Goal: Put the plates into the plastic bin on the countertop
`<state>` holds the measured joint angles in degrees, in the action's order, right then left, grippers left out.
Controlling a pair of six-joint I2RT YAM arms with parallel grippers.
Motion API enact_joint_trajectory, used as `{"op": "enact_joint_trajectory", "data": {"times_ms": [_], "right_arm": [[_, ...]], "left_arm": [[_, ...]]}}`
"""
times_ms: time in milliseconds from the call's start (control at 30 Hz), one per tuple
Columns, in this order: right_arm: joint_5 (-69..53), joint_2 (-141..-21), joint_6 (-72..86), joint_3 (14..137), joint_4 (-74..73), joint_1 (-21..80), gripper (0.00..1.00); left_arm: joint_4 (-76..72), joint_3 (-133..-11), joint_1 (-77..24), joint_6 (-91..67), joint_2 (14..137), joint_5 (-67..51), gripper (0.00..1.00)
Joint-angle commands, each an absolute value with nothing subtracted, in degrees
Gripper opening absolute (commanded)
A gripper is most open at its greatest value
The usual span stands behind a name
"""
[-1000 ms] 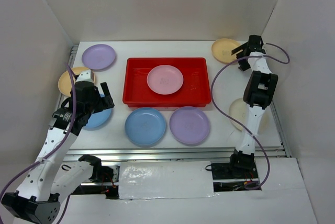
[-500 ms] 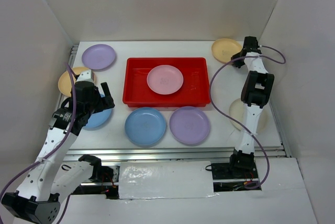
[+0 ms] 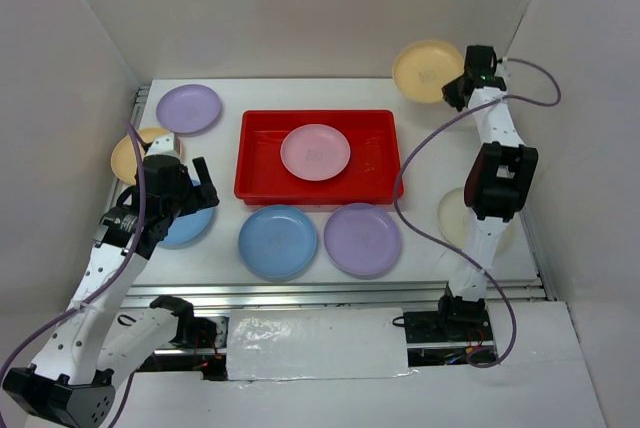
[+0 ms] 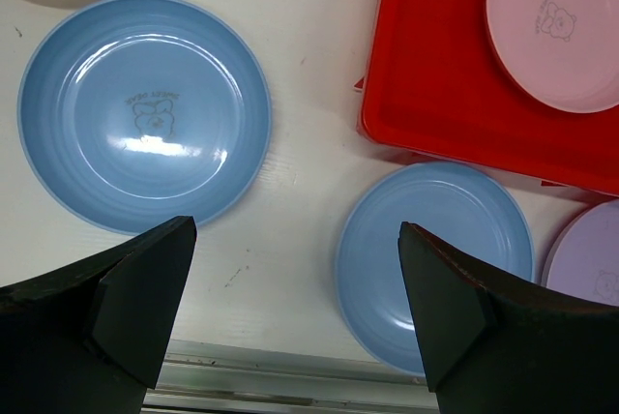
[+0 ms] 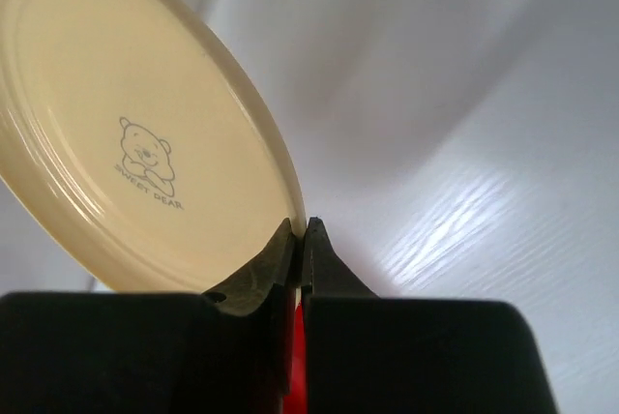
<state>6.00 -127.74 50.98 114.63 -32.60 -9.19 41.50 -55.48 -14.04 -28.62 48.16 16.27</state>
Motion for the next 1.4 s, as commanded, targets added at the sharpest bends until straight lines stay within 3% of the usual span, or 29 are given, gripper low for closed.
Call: {"op": "enact_joint_trajectory", "data": {"times_ms": [0, 200, 267, 433, 733, 933, 1000, 1067, 1167, 1200, 1233, 1367], "right_arm": [[8.88, -113.39, 47.47, 115.49, -30.05, -5.63, 0.00], [-9.55, -118.99, 34.03, 126.90, -45.66, 1.82, 0.00], [-12.91, -120.67, 30.51, 125.35, -47.72, 6.91, 0.00], [-10.99, -116.02, 31.55, 107.70, -37.72, 15.46, 0.00], [-11.60, -120.14, 33.49, 104.50, -34.72, 19.07, 0.00], [-10.46, -121.82, 34.10, 103.80, -33.67, 18.55, 0.06], [-11.25, -122.25, 33.67, 104.50, -34.10, 18.28, 0.24], [-11.16, -122.17, 33.14, 105.55, -35.85, 18.54, 0.64], [-9.76, -118.40, 32.61, 103.90, -35.78, 18.98, 0.85], [-9.58, -114.47, 32.61, 101.62, -35.16, 19.16, 0.87], [-9.23, -112.26, 32.52, 100.38, -34.55, 19.42, 1.00], [-11.51, -97.17, 31.12, 92.93, -30.42, 21.52, 1.00]], "left_arm": [[39.46, -55.81, -14.24, -28.30, 47.81, 17.40, 0.99], [41.13, -56.86, -14.15, -30.75, 48.08, 23.78, 0.99], [42.44, -57.91, -13.10, -32.86, 48.51, 27.49, 0.99], [44.91, -58.01, -6.43, -37.79, 48.95, 29.10, 0.99], [45.18, -58.01, -4.40, -36.56, 50.80, 28.74, 0.99], [46.31, -58.01, -4.22, -38.23, 51.24, 30.58, 0.99], [46.76, -58.18, -3.96, -38.58, 51.76, 31.02, 0.99], [47.54, -58.45, -3.61, -39.37, 51.94, 30.94, 0.99], [49.03, -58.80, -2.11, -42.09, 52.56, 29.80, 0.99], [49.39, -58.28, -1.24, -43.14, 53.17, 28.49, 0.99], [49.83, -57.84, -0.71, -46.98, 53.52, 28.22, 0.99], [49.50, -53.29, 4.11, -53.42, 56.85, 19.90, 0.99]]}}
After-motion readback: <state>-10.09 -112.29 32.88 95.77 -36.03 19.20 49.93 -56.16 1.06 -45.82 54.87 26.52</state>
